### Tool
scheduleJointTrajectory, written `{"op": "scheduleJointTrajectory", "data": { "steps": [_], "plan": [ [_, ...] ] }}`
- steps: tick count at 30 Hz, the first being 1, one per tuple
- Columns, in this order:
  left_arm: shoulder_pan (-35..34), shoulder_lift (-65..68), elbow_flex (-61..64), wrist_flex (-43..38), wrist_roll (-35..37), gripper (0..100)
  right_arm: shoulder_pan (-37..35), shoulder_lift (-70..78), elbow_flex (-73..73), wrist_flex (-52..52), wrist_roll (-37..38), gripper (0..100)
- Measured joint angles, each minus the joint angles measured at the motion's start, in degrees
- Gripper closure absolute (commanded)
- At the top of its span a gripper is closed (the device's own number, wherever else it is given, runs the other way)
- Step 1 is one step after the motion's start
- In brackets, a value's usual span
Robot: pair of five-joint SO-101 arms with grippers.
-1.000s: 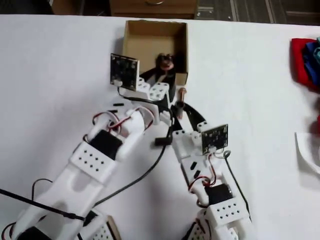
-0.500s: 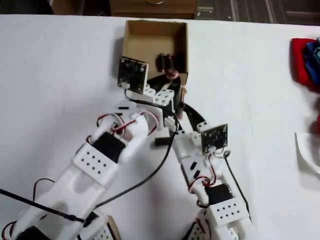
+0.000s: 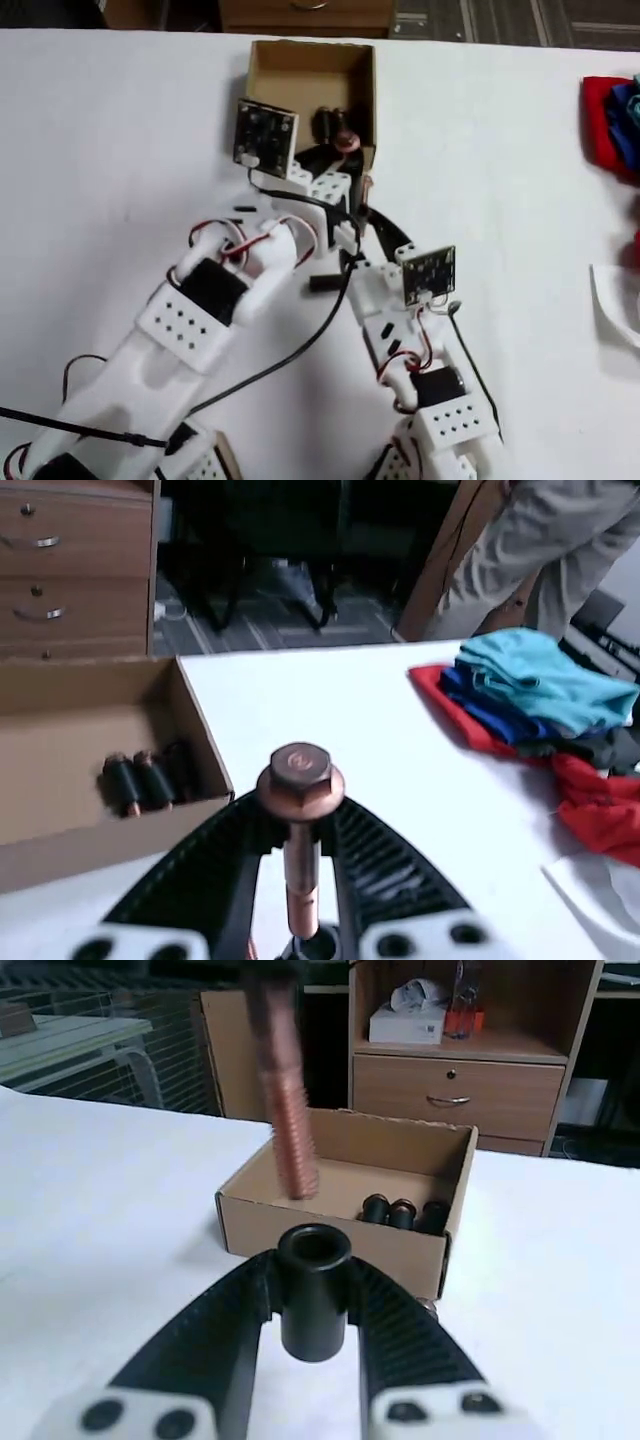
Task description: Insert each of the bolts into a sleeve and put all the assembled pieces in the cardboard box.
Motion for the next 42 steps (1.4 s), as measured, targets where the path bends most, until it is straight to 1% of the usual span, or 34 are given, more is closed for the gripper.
{"op": "scheduleJointTrajectory", "data": {
  "steps": [8,17,25,42],
  "plan": [
    [0.0,0.0,0.0,0.8,0.0,97,0.0,4.4,0.0,-4.0,0.0,97.7],
    [0.0,0.0,0.0,0.5,0.0,97,0.0,4.7,0.0,-4.0,0.0,97.7],
    [-0.1,-0.1,4.0,-2.8,0.0,97,0.0,4.7,0.0,-4.0,0.0,97.7],
    [-0.2,-0.1,4.1,-4.5,0.0,97,0.0,4.7,0.0,-4.0,0.0,97.7]
  ]
}}
